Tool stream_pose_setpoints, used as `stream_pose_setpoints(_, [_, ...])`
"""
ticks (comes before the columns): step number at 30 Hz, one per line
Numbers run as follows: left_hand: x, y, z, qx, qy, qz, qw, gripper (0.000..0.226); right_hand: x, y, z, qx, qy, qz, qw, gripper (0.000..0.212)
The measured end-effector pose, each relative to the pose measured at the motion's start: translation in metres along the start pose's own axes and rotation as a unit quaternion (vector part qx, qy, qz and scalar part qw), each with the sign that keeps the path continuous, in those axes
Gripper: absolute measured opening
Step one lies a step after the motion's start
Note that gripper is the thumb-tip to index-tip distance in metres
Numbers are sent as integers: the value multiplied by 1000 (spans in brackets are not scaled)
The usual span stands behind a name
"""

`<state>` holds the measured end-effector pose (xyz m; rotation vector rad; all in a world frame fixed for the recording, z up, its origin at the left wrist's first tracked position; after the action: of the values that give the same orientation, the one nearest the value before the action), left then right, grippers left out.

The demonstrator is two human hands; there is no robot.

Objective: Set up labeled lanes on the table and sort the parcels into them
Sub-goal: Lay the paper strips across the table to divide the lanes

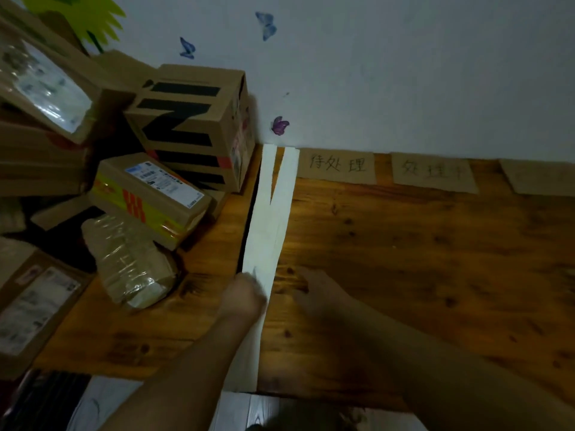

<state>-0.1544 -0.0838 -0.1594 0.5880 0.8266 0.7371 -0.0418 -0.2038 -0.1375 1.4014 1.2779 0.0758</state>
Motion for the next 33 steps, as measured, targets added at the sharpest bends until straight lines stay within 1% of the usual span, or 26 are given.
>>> stream_pose_setpoints(1, [2, -2, 1, -2, -9, 3, 1000, 22, -4, -5, 0, 7, -8, -2, 1000, 60])
stream_pose_setpoints(3, [4, -1, 0, 12, 8, -8, 1000, 32, -13, -12, -1, 13, -15, -7, 1000, 60])
stream_pose_setpoints(4, [3, 1, 0, 21, 21, -11, 1000, 32, -17, -15, -1, 17, -19, -7, 1000, 60])
stream_pose_setpoints(5, [3, 6, 0, 39, 26, -1, 999, 30, -21, -16, 0, 20, -20, -4, 1000, 59])
stream_pose_setpoints(7, [1, 16, -3, 15, 44, 24, 999, 27, -25, -16, 3, 40, -26, 0, 999, 59])
stream_pose_setpoints(8, [-1, 20, -5, -25, 57, 26, 998, 28, -26, -16, 5, 56, -35, 1, 998, 59])
stream_pose_setpoints(10, [-6, 29, -1, -163, 79, 10, 983, 29, -29, -13, 0, 87, -42, -3, 995, 58])
stream_pose_setpoints(12, [-12, 33, 12, -320, 103, -22, 942, 28, -34, -4, -15, 143, -19, -2, 989, 53])
stream_pose_setpoints(13, [-17, 35, 21, -376, 112, -34, 919, 28, -38, 0, -25, 199, -1, -6, 980, 48])
stream_pose_setpoints(15, [-25, 40, 47, -434, 94, -55, 894, 24, -47, 12, -42, 310, 22, -12, 951, 34])
stream_pose_setpoints(16, [-28, 42, 61, -453, 78, -67, 886, 22, -50, 19, -46, 326, 26, -1, 945, 27])
stream_pose_setpoints(17, [-31, 43, 74, -467, 66, -76, 879, 21, -54, 28, -46, 318, 25, 19, 948, 21])
stream_pose_setpoints(19, [-36, 43, 96, -485, 49, -101, 867, 18, -59, 43, -39, 271, 7, 59, 961, 18])
stream_pose_setpoints(21, [-37, 41, 117, -509, 43, -124, 851, 11, -70, 52, -27, 233, -12, 65, 970, 17])
stream_pose_setpoints(22, [-35, 40, 127, -526, 42, -128, 840, 7, -78, 54, -19, 219, -16, 53, 974, 21])
stream_pose_setpoints(23, [-32, 41, 138, -539, 38, -127, 832, 9, -86, 52, -9, 207, -20, 29, 978, 27])
stream_pose_setpoints(25, [-24, 37, 163, -555, 24, -126, 822, 25, -103, 44, 14, 198, -31, -35, 979, 35])
stream_pose_setpoints(26, [-21, 33, 177, -557, 15, -133, 820, 31, -110, 40, 27, 205, -39, -56, 976, 35])
stream_pose_setpoints(27, [-20, 25, 193, -557, 9, -145, 817, 33, -114, 40, 41, 221, -47, -54, 973, 34])
stream_pose_setpoints(28, [-22, 15, 209, -556, 4, -163, 815, 32, -115, 45, 55, 242, -55, -33, 968, 33])
stream_pose_setpoints(30, [-30, -12, 240, -551, 1, -200, 810, 27, -108, 66, 84, 285, -79, 51, 954, 33])
stream_pose_setpoints(32, [-35, -40, 266, -546, 8, -218, 809, 20, -101, 88, 117, 312, -113, 126, 935, 34])
stream_pose_setpoints(33, [-36, -53, 278, -545, 14, -222, 808, 18, -98, 97, 132, 309, -122, 144, 932, 33])
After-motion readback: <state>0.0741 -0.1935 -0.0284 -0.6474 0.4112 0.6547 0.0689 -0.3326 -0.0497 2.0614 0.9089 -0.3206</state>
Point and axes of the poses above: each hand's wrist, its own x-axis towards the middle knuckle, its own y-axis out of the back of the hand, z = x × y, the point moved 7 cm from there along x, towards the middle knuckle, and after that the axes turned 14 degrees about -x, right-handed, at the moved point
